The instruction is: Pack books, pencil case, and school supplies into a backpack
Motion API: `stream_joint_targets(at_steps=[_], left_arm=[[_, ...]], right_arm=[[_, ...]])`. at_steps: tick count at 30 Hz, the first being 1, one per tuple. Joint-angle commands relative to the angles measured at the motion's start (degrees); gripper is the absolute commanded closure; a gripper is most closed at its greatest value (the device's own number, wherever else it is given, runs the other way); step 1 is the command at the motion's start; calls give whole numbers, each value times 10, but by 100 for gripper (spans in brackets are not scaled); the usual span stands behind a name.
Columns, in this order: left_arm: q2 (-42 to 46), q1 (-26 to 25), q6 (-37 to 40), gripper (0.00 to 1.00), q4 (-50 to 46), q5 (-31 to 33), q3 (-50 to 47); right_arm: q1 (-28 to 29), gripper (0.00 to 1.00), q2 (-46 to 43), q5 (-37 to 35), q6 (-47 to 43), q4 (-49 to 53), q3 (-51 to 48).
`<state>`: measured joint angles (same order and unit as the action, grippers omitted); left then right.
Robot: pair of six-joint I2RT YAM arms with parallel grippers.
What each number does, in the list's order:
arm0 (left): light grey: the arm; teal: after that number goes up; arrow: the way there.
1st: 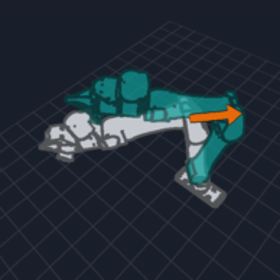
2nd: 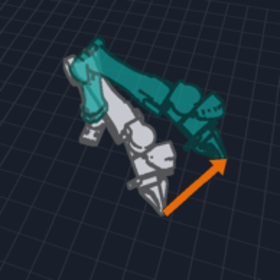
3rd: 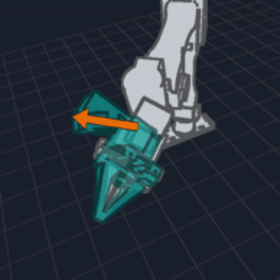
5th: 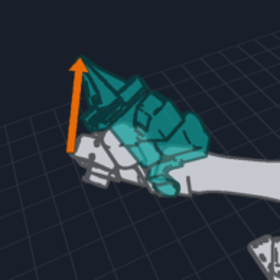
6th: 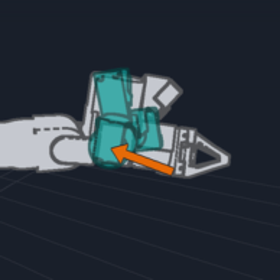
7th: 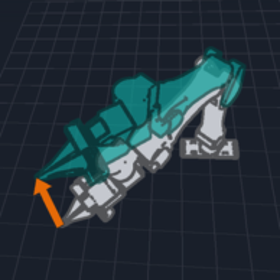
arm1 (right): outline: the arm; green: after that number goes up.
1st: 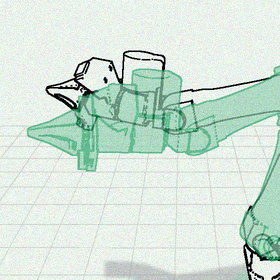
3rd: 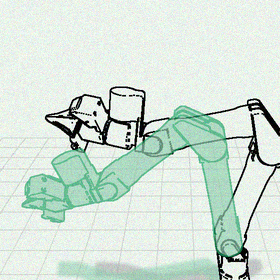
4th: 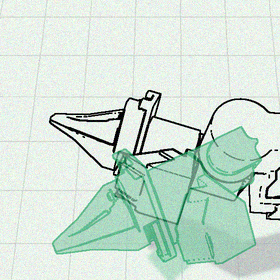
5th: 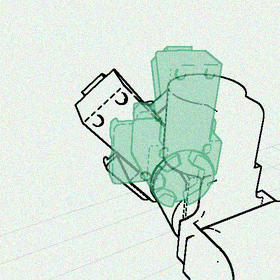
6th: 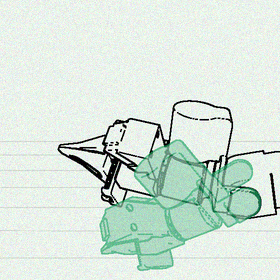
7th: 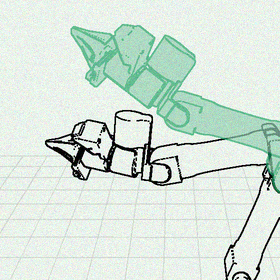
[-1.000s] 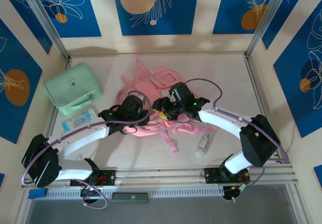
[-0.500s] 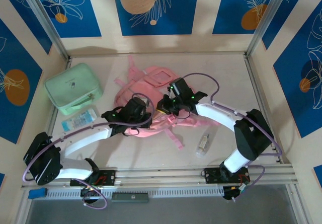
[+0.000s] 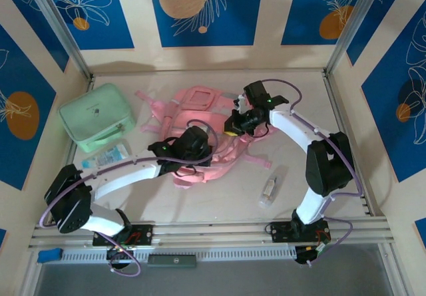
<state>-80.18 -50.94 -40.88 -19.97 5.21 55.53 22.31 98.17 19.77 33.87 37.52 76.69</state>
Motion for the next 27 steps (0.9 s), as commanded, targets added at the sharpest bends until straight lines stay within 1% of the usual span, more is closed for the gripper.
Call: stream_joint_targets(at_steps=[1,3,4,7,9,11,12,14,19,20,22,23,25,27], left_arm=[[32,38,28,100,-118,-9,-30],[47,44,41,100,-84,-25,-44],[49,44,42,100,-73,-32,-47],[39,43,33,100,-50,-48,-41],[36,43,23,100,-26,-59,-43],[40,44,14,100,7,-70,-55],[40,43,10,100,17,-72,-58],[34,44,9,100,22,-75,-57],[24,44,5,100,33,-83,-53],[23,43,6,100,33,-82,-53],[19,43,5,100,35,-81,-57],[16,43,1,100,42,-82,-62],[13,42,-3,100,53,-91,-67],[16,41,1,100,56,-92,-66]], right_arm=[[-24,100,-5,-63,-36,-18,36],[-13,100,-4,-47,-28,-24,35],[-6,98,-4,-42,-22,-24,36],[7,82,-20,-18,34,-50,10],[15,64,-45,-10,89,-88,-32],[22,51,-70,-9,138,-114,-70],[24,47,-83,1,170,-130,-93],[33,42,-104,36,228,-189,-137],[86,39,-129,-43,308,-189,-177],[95,39,-133,-57,332,-207,-194],[107,40,-133,-55,371,-276,-224],[113,41,-128,-61,385,-296,-226],[131,46,-118,-82,381,-304,-213],[145,55,-109,-104,360,-283,-190]])
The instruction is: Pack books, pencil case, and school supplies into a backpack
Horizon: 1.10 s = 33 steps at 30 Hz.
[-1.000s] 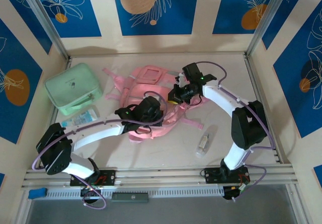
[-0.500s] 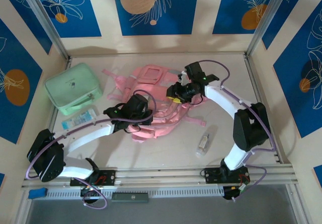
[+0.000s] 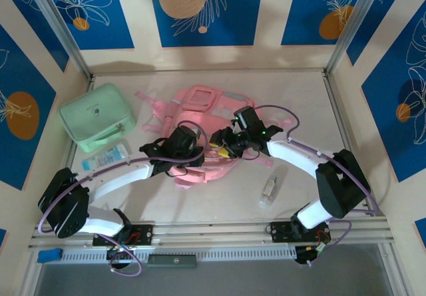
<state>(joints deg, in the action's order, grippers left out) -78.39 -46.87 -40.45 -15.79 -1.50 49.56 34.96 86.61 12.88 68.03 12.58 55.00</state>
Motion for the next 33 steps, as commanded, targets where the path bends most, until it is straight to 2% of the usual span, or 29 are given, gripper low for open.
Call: stream_joint_targets(at_steps=[1,4,6,8,13,17,20,24,28,33], left_arm=[[0,0,3,100,15,-18,-7],[2,0,4,100,-8,3,-5],[7,-6,1,100,-8,-3,-4],[13,-15,4,100,-21,3,1],[13,-61,-20,100,-34,-1,28],[-17,-109,-38,100,10,-1,63],[-52,-116,-18,100,13,-33,94],[-41,-99,4,100,-39,16,85],[13,-58,17,100,-16,-3,17],[62,-13,46,100,-58,-15,-28]], right_arm=[[23,59,9,-39,7,-32,32],[27,82,17,-36,-22,-24,41],[25,90,19,-40,-57,6,52],[23,95,14,-48,-99,39,61],[-5,100,-10,-73,-231,140,95],[-82,100,-10,-4,-302,170,121],[-107,100,18,32,-353,228,169],[-127,100,32,27,-389,230,179],[-158,100,57,53,-410,235,198],[-176,100,86,63,-429,257,231]])
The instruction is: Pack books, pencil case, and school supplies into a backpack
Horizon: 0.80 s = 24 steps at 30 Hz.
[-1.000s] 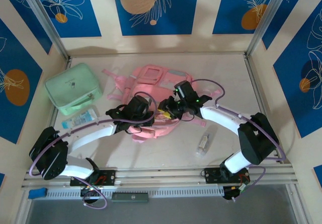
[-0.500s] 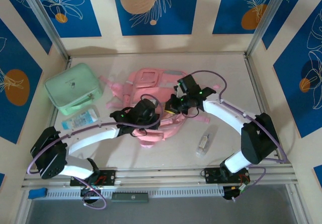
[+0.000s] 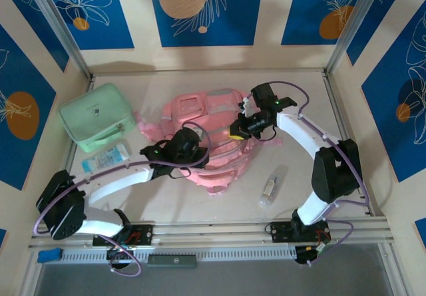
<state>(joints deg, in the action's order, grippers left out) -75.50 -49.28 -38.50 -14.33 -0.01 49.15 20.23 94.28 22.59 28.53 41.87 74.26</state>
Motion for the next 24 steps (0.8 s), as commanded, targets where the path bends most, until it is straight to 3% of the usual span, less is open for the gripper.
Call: stream_joint_targets(at_steps=[1,5,10,14,16,21,24], left_arm=[[43,18,30,100,-74,-36,-35],[58,36,41,100,-80,-32,-48],[49,39,33,100,-58,-46,-37],[43,40,22,100,-28,-59,-36],[40,40,20,100,-20,-65,-36],[40,40,13,100,-5,-67,-43],[50,40,27,100,-14,-62,-45]], right_arm=[[-30,100,11,-28,-34,-36,40],[-26,98,-1,-36,3,-49,21],[-9,71,-44,25,139,-142,-64],[48,54,-81,-47,233,-159,-102],[73,52,-95,-65,289,-199,-135],[102,55,-88,-136,350,-248,-165],[97,73,-73,-151,328,-229,-147]])
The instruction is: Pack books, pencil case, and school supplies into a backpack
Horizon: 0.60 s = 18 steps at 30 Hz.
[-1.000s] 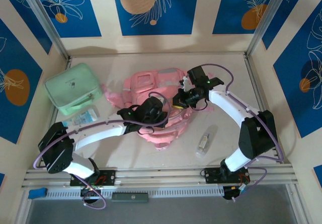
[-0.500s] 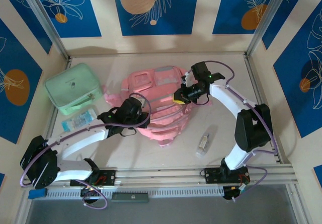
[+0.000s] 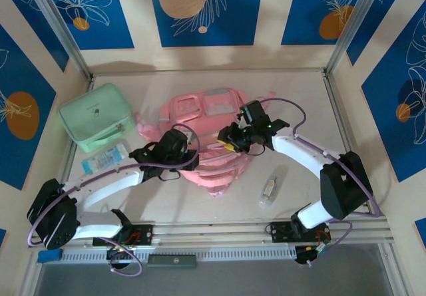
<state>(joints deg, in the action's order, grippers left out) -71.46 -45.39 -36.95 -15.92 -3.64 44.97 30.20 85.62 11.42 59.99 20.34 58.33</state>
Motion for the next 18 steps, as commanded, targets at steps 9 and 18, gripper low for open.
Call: stream_joint_targets(at_steps=[9,18], left_arm=[[30,17,90,100,-120,10,16],[25,100,134,100,-99,40,9]], right_arm=[[-91,100,34,-37,-142,79,75],[-147,100,75,23,-228,101,148]])
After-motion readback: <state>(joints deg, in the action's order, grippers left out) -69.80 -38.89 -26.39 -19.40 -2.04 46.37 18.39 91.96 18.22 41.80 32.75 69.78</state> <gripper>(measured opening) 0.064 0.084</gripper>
